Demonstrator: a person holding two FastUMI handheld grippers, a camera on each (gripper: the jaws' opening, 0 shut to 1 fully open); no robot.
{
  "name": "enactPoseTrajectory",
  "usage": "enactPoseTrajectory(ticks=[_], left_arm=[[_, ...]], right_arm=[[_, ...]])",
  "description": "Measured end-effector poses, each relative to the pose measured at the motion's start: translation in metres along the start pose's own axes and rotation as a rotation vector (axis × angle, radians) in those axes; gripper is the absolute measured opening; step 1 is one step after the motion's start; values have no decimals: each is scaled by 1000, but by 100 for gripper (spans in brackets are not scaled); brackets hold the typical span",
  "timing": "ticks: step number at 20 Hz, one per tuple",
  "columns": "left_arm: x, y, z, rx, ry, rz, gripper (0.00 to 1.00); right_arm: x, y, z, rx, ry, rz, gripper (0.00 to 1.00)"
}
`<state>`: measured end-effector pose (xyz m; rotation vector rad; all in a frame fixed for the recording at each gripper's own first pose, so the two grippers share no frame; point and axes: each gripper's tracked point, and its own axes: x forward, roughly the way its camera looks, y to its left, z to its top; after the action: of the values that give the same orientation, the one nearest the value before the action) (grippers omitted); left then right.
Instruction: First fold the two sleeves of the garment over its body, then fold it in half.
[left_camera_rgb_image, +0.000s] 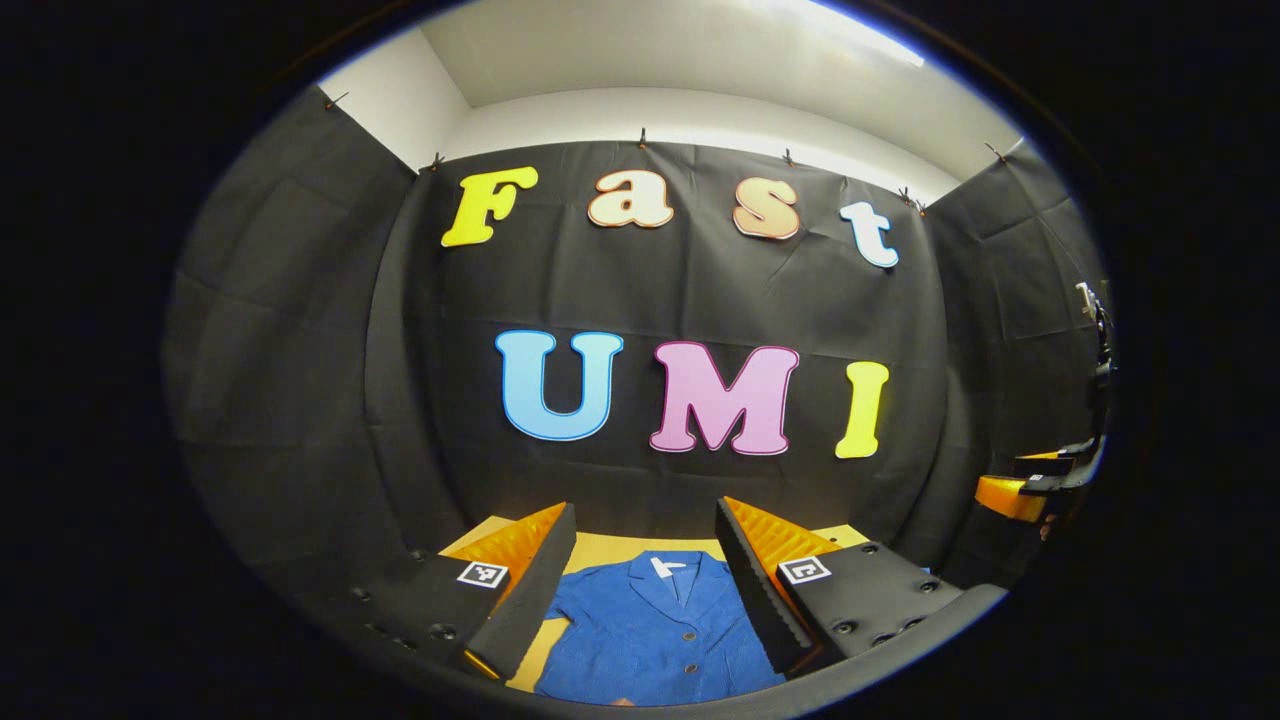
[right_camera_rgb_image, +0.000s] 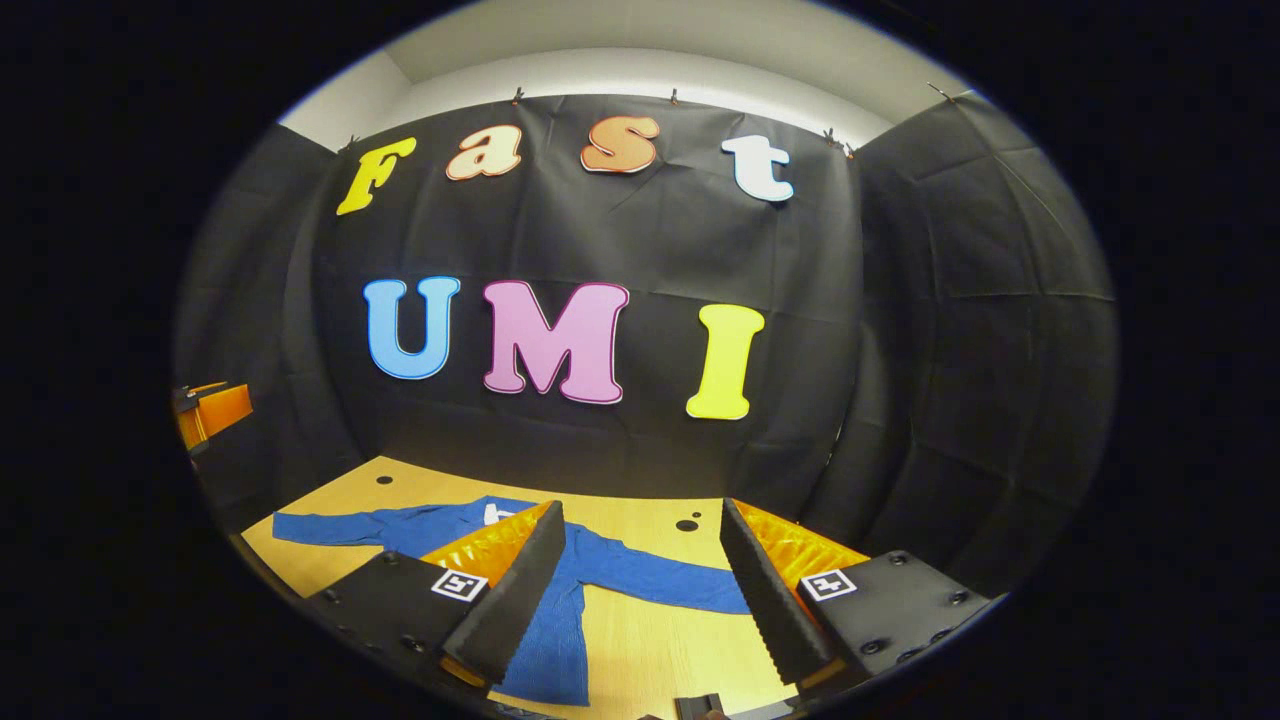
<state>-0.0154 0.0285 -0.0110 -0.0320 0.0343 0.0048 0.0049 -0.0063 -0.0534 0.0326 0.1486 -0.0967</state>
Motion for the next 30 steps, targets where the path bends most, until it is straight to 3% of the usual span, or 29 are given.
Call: enactPoseTrajectory(ticks=[3, 5, 7, 10, 15, 21, 25, 28, 29, 30], left_arm=[[1, 4, -3, -10, 7, 7, 81], [3, 4, -6, -19, 14, 9, 81], [8, -1, -16, -24, 25, -4, 82], [25, -14, -38, -11, 75, -13, 81], [52, -51, -55, -50, 150, -27, 81], [86, -80, -50, 3, 159, 69, 81], [103, -110, -62, 36, 190, 110, 81], [119, -126, -69, 57, 209, 148, 81], [125, -130, -71, 59, 212, 161, 81], [129, -135, -75, 57, 220, 165, 81]], right_arm=[[8, -11, 2, -15, -19, -3, 96], [22, -16, -13, -34, -1, 38, 98], [31, -41, -48, -59, 123, 34, 96], [56, -84, -79, -49, 187, -8, 98], [91, -149, -175, 18, 400, -71, 98], [153, -193, -312, 127, 693, -74, 98], [177, -227, -391, 290, 882, -134, 100], [194, -242, -415, 383, 937, -154, 95], [200, -245, -416, 396, 927, -159, 87], [206, -246, -416, 410, 923, -154, 95]])
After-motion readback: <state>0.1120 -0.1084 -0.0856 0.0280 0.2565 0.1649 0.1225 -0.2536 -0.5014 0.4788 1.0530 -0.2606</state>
